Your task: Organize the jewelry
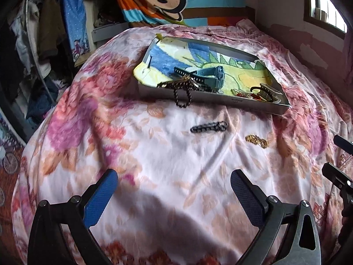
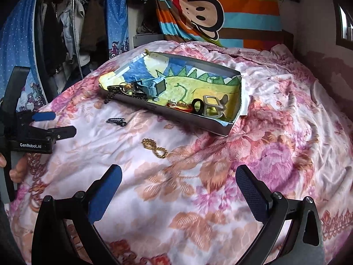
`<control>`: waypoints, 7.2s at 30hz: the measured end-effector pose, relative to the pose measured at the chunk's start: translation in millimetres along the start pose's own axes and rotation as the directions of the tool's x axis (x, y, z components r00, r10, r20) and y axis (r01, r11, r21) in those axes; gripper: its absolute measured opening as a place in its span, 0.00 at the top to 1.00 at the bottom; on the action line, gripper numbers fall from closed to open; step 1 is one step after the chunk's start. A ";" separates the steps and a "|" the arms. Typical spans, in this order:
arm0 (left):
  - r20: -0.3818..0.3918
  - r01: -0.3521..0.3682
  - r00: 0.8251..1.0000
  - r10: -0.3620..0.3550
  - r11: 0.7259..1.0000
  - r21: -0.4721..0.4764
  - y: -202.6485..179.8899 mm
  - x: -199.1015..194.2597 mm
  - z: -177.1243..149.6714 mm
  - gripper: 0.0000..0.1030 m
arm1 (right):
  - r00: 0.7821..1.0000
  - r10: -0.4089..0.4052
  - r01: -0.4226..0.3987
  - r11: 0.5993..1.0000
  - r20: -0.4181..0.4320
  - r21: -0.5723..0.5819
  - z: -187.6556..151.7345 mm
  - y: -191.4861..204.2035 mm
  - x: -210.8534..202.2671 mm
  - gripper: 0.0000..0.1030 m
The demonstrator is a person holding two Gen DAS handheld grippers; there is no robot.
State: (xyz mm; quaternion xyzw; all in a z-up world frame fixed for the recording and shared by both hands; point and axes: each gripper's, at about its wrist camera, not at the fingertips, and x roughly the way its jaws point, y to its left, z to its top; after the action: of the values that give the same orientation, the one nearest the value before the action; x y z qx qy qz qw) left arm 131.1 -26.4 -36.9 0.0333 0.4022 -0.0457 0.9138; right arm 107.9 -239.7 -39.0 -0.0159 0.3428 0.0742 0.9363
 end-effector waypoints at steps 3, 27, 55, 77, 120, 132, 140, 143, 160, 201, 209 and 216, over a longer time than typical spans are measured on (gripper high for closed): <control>0.035 -0.027 0.999 0.025 0.998 0.048 -3.8 9.6 8.6 0.00 | 1.000 -0.005 0.005 1.000 -0.022 -0.011 0.7 -1.9 15.3 0.02; -0.035 0.146 0.989 -0.142 0.945 0.292 -33.3 81.3 34.3 0.30 | 0.956 0.200 -0.222 0.971 -0.216 -0.083 17.6 17.8 114.1 0.22; -0.147 0.220 0.971 -0.191 0.950 0.221 -41.9 93.7 46.1 0.62 | 0.906 0.362 -0.360 0.932 -0.219 0.051 19.5 14.8 135.3 0.75; -0.125 0.208 0.974 -0.190 0.966 0.153 -39.1 87.2 49.3 0.86 | 0.935 0.328 -0.327 0.945 -0.136 0.026 21.9 19.7 122.0 0.88; 0.065 0.134 0.990 -0.129 0.987 -0.086 -1.2 105.6 126.7 0.86 | 0.971 0.208 -0.226 0.959 0.115 0.172 86.9 -20.1 140.0 0.87; 0.029 0.118 0.993 -0.116 0.991 -0.059 -7.3 108.8 124.3 0.69 | 0.978 0.159 -0.180 0.969 0.133 0.166 88.5 -19.6 129.7 0.62; 0.117 0.111 0.988 -0.101 0.990 -0.087 -3.7 78.0 126.4 0.32 | 0.975 0.081 -0.118 0.978 0.207 0.172 93.9 -19.7 89.4 0.51; 0.169 0.101 0.982 -0.082 0.989 -0.106 -0.5 58.2 122.0 0.15 | 0.967 0.068 -0.111 0.980 0.246 0.163 94.0 -15.8 68.6 0.43; 0.398 0.054 0.917 -0.022 0.996 -0.068 1.6 -57.3 68.8 0.00 | 0.900 0.036 -0.092 0.990 0.433 0.109 69.8 12.3 -66.2 0.06; 0.402 -0.010 0.915 0.042 0.997 -0.082 12.7 -143.8 -68.4 0.00 | 0.943 0.033 -0.068 0.993 0.331 0.093 -29.2 42.9 -123.3 0.02; 0.403 -0.013 0.914 0.046 0.996 -0.085 13.3 -144.2 -68.5 0.00 | 0.943 0.033 -0.068 0.993 0.330 0.095 -30.0 43.1 -122.1 0.02; 0.402 -0.014 0.914 0.047 0.996 -0.084 13.5 -144.5 -68.7 0.00 | 0.944 0.032 -0.067 0.993 0.329 0.096 -31.2 42.4 -120.2 0.02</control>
State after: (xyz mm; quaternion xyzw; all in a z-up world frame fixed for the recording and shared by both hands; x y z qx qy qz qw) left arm -14.9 1.9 23.8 -0.0070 0.2059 -0.0213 0.9783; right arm -9.0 -215.7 15.5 0.0552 0.1865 0.0811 0.9775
